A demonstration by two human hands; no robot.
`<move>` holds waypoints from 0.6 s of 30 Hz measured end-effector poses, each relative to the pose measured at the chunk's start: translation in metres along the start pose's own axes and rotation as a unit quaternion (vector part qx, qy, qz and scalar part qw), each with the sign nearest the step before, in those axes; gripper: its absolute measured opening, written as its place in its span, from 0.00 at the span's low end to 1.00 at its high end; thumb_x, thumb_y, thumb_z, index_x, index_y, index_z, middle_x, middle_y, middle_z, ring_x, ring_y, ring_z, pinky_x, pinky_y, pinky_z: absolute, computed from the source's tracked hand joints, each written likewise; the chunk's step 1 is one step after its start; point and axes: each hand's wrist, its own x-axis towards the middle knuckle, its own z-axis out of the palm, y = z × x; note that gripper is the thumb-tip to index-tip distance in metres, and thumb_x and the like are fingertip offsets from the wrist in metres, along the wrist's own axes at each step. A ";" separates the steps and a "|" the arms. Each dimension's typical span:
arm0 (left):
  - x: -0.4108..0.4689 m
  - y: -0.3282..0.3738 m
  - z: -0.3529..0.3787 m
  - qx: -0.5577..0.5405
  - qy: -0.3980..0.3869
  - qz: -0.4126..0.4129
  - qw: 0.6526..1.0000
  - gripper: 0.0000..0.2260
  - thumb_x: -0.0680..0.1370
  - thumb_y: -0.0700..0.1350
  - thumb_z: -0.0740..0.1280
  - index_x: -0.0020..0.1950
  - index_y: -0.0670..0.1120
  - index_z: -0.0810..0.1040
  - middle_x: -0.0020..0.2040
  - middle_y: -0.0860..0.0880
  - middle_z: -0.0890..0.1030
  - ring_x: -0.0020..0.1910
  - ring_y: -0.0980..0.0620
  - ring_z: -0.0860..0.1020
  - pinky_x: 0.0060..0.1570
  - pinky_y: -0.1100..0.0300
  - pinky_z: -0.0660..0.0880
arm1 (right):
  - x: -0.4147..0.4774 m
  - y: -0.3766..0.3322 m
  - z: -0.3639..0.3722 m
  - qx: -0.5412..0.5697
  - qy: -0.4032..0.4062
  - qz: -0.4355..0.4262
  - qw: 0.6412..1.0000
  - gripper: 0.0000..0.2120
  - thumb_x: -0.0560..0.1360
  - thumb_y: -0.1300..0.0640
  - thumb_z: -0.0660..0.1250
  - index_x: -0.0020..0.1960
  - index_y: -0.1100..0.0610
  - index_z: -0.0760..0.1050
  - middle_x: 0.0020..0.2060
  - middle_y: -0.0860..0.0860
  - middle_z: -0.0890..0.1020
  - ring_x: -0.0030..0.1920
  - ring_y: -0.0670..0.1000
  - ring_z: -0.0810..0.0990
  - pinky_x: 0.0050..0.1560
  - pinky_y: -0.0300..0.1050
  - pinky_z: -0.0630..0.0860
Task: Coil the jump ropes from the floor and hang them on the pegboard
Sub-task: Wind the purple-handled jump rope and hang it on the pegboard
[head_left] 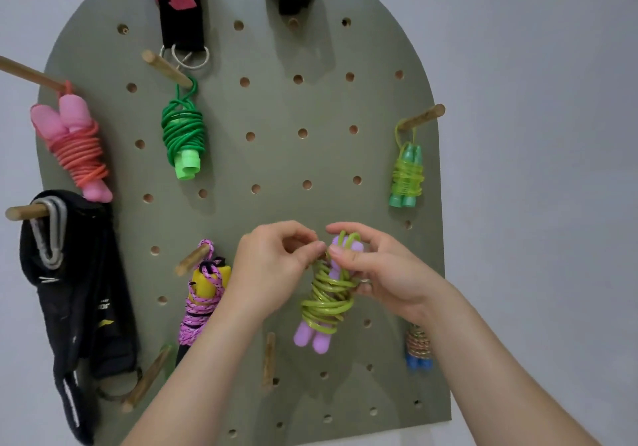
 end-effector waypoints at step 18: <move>0.037 -0.047 0.041 -0.187 0.063 -0.102 0.975 0.05 0.74 0.44 0.72 0.39 0.51 0.84 0.36 0.52 0.85 0.37 0.55 0.81 0.45 0.55 0.79 | 0.044 0.041 0.006 0.026 0.189 -0.095 0.977 0.12 0.72 0.54 0.73 0.53 0.58 0.78 0.37 0.51 0.83 0.39 0.47 0.81 0.41 0.43 0.79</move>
